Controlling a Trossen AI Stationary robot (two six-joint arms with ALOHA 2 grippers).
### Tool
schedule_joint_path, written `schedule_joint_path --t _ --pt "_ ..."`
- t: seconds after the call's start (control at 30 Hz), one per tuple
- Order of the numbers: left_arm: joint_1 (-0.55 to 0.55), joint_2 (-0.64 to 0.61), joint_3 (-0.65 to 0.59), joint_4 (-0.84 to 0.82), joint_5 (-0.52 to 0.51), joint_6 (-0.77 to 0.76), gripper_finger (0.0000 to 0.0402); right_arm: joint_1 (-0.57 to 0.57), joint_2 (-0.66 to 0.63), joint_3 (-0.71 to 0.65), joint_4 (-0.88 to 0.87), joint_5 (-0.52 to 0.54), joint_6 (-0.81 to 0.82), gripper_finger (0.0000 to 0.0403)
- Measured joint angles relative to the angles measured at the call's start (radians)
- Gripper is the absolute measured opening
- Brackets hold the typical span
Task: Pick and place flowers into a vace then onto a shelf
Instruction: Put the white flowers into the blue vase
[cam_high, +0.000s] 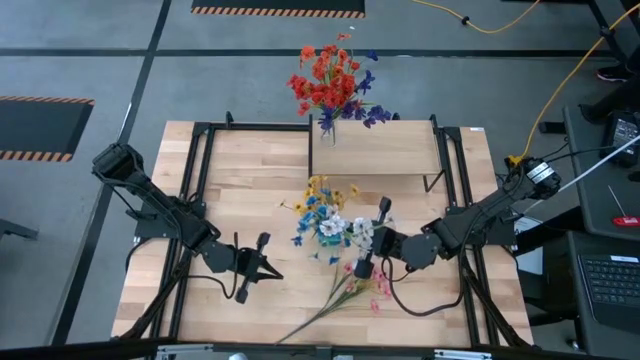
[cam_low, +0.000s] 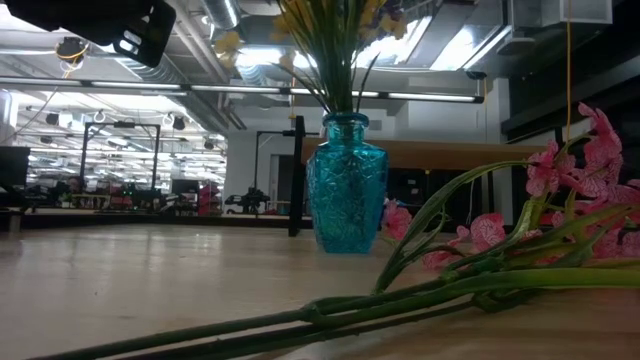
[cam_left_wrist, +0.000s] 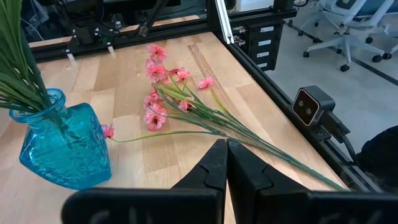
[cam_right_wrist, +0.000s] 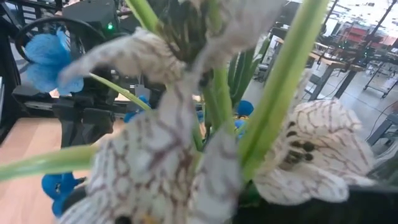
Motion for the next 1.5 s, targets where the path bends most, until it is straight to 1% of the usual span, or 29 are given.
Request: schedule_joint_path --t 0.37,0.57,0.87,1.23,1.5 --pt "0.000 0.000 0.000 -0.001 0.000 0.000 0.0008 0.000 0.004 0.000 -0.038 -0.001 0.036 0.0000" --pt "0.000 0.000 0.001 -0.002 0.000 0.008 0.0008 -0.003 0.028 0.001 -0.094 -0.002 0.137 0.0000" --pt "0.000 0.000 0.001 -0.001 0.000 0.026 0.0002 -0.016 0.088 0.001 -0.079 -0.002 0.218 0.0000" --pt "0.000 0.000 0.001 -0.001 0.001 0.026 0.0002 -0.049 0.162 0.001 -0.035 -0.003 0.245 0.0000" --pt "0.000 0.000 0.001 -0.001 0.001 0.026 0.0008 -0.049 0.193 0.001 -0.020 -0.025 0.266 0.0000"
